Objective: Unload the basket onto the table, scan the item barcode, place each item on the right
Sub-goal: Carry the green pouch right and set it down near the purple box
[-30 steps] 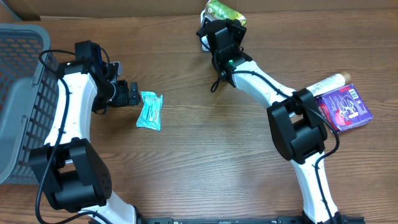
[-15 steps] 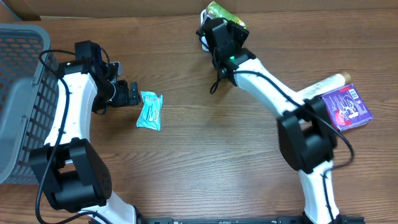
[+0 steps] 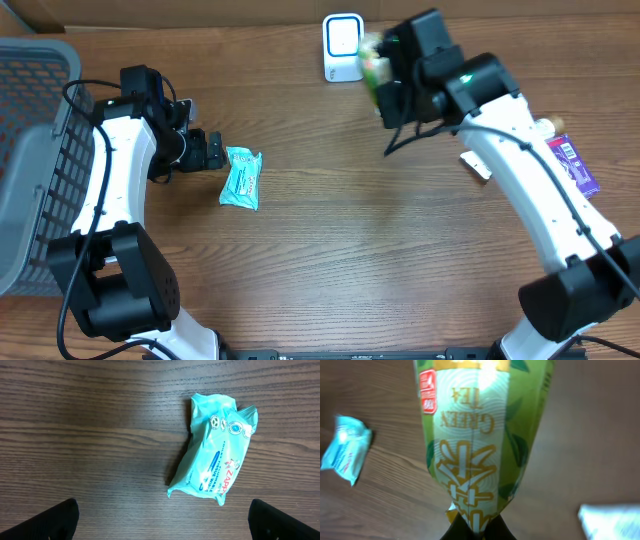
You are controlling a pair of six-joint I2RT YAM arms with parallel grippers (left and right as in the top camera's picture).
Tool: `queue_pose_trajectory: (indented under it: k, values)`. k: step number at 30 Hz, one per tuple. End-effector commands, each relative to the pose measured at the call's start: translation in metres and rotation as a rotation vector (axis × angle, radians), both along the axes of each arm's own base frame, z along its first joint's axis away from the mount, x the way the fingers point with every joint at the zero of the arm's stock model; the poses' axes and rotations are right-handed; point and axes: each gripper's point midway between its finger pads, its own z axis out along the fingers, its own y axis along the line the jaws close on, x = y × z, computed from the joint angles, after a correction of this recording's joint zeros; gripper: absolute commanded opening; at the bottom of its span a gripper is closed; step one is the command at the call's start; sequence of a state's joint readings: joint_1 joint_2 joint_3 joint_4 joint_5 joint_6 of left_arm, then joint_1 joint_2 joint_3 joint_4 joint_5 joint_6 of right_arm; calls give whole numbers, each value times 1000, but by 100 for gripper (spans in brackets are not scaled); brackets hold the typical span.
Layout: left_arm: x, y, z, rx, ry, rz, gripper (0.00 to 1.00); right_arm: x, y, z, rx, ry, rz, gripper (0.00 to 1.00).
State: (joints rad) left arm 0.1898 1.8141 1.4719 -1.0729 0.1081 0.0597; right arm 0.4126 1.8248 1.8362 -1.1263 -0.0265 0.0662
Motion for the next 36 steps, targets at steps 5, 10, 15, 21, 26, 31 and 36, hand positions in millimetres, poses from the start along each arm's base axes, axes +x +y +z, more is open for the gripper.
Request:
queue_pose_trajectory:
  k: [5, 10, 15, 21, 26, 31, 36]
  values:
    - [0, -3, 6, 6, -18, -25, 99, -15, -49, -89, 96, 274, -332, 4]
    - [0, -3, 6, 6, -18, -25, 100, -18, -80, -135, 96, 299, -479, 4]
    - [0, -3, 6, 7, -18, -25, 99, -30, -111, -163, 56, 334, -608, 4]
    - [0, -3, 6, 7, -18, -25, 99, -43, -134, -170, -20, 364, -658, 5]
    - [0, -3, 6, 6, -18, -25, 100, -51, -139, -166, -45, 398, -665, 43]
    - [0, -3, 6, 7, -19, -25, 99, -47, -138, -131, -54, 406, -639, 79]
    - [0, -3, 6, 7, -18, -25, 99, -29, -90, -79, 113, 376, -436, 94]
